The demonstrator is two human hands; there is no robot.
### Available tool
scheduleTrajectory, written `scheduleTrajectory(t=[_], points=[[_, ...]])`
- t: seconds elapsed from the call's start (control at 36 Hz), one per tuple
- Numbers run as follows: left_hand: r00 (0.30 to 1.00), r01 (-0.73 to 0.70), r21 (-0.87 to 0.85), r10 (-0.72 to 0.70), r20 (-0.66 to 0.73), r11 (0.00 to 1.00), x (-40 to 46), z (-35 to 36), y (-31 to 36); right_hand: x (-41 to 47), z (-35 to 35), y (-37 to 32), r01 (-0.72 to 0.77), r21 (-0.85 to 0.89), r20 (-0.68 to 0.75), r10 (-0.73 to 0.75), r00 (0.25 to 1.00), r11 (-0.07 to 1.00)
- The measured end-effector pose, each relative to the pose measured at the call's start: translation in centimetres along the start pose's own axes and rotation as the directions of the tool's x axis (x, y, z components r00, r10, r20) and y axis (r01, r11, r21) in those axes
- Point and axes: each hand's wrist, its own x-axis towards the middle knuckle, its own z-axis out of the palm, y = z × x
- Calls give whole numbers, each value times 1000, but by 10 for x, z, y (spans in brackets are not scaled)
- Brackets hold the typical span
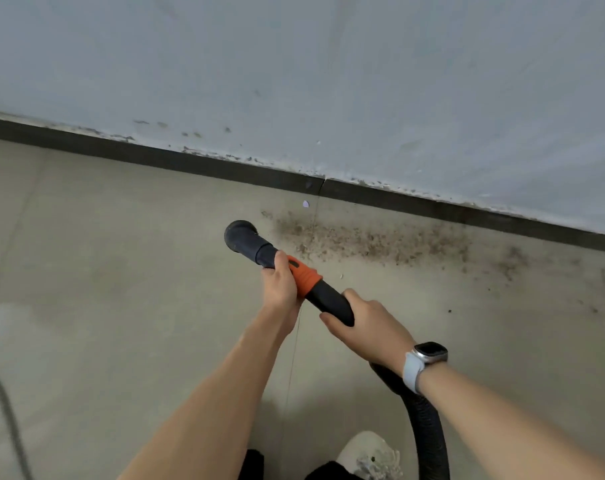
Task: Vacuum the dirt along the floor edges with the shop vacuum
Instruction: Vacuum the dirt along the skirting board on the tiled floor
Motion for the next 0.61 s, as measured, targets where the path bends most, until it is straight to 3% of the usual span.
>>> scheduleTrajectory(t=[0.25,0.36,0.61], points=[[994,-104,159,100,38,982,75,11,-25,61,45,36,-2,130,-83,12,997,992],[984,-158,194,137,115,968,87,23,-15,76,50,38,18,185,-177,16,984,983],[972,-143,195,100,214,970,94,35,-8,80,60,37,37,105,-316,-2,949,994]])
